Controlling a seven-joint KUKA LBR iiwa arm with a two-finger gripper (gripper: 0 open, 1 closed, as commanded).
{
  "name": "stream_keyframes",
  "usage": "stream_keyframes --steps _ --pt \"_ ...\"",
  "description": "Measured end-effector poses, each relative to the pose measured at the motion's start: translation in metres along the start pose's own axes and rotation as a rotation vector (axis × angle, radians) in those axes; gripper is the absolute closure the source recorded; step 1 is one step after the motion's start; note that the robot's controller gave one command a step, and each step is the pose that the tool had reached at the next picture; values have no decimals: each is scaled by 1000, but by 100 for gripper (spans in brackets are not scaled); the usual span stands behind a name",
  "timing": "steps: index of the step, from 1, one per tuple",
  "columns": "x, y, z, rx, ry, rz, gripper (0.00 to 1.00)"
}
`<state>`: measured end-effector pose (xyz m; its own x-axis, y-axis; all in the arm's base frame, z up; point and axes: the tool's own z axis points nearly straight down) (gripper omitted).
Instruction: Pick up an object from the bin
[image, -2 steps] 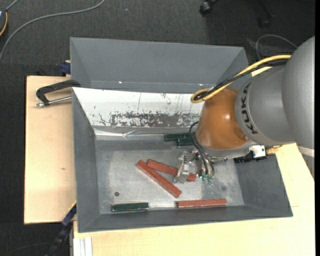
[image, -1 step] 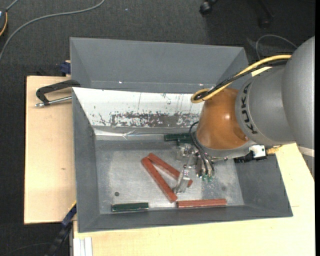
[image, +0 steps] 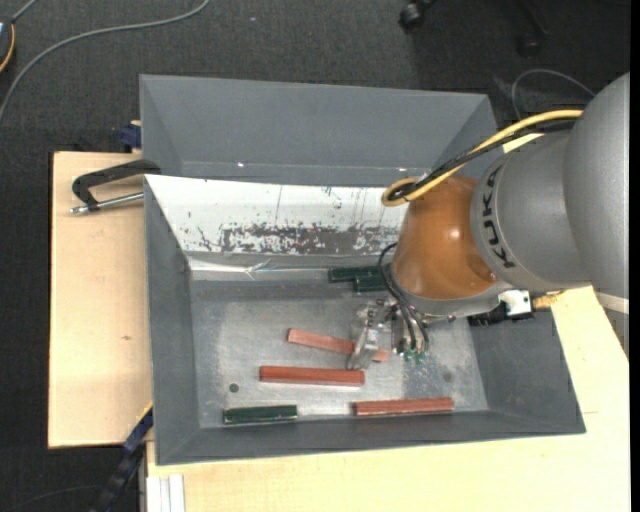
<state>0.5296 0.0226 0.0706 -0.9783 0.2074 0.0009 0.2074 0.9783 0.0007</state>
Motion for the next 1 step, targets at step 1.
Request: stream_keyframes --steps 1 --pt "-4 -22 -155 -3 -15 12 100"
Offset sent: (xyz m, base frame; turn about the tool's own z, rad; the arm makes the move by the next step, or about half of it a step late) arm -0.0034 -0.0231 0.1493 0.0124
